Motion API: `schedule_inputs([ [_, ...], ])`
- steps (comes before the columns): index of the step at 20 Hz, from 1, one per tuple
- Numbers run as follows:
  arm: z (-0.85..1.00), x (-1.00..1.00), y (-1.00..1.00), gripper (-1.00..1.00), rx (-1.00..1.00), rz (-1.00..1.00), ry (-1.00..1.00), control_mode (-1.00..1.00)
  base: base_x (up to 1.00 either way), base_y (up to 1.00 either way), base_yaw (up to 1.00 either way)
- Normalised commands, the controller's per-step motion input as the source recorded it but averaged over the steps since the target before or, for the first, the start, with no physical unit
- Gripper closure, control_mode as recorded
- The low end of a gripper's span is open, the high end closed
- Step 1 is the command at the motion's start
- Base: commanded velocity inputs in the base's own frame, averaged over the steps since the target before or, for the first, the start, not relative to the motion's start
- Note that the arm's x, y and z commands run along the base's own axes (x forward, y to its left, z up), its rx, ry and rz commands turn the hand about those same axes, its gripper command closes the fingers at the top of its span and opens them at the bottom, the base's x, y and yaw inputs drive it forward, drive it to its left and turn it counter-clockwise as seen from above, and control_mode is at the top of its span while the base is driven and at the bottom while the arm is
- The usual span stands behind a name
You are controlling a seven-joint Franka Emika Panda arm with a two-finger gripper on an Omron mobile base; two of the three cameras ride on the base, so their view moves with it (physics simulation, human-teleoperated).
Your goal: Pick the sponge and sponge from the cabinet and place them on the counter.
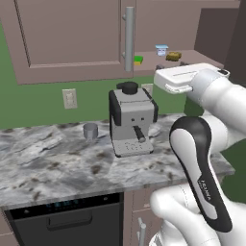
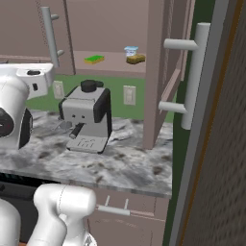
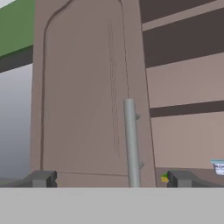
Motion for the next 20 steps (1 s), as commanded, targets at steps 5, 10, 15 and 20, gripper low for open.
schedule_inputs([
  [5, 0.0, 0.28, 0.05, -1.0, 0.0, -0.01, 0.0, -1.0, 0.0, 0.0, 0.0],
  [10, 0.0, 0.22, 0.06, -1.0, 0.0, -0.03, -0.01, -1.0, 0.0, 0.0, 0.0],
  [15, 0.0, 0.19, 0.09, -1.0, 0.0, -0.04, -0.01, -1.0, 0.0, 0.0, 0.0],
  [20, 0.0, 0.21, 0.1, -1.0, 0.0, -0.04, 0.0, -1.0, 0.0, 0.0, 0.0],
])
